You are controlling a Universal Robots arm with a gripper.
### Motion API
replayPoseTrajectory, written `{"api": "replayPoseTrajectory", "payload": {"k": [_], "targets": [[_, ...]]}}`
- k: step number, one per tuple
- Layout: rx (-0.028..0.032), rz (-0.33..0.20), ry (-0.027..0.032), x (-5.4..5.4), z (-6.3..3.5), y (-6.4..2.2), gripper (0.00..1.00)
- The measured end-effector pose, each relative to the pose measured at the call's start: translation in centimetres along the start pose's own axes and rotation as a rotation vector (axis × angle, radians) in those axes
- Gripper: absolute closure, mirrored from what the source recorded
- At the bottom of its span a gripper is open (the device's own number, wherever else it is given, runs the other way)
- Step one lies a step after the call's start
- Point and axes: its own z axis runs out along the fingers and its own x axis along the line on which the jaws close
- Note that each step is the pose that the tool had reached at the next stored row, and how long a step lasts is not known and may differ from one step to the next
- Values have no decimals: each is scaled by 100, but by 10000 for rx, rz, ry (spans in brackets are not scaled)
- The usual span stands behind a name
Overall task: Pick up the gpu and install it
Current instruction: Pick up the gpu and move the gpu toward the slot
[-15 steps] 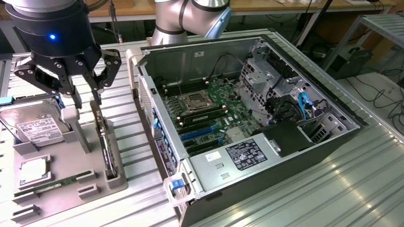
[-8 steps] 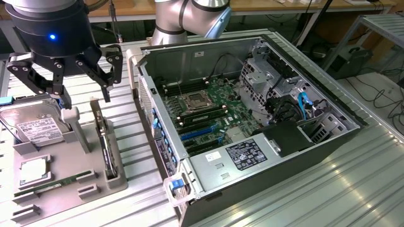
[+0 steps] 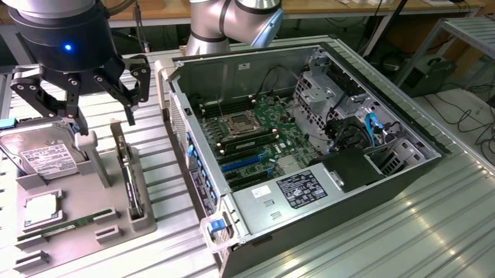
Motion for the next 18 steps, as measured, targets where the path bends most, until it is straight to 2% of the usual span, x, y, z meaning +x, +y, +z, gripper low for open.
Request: {"api": "replayPoseTrajectory", "payload": {"k": [9,18], "targets": [[-5,-49,1,1,22,-1,34],[-9,-149,5,3,96,-6,34]]}}
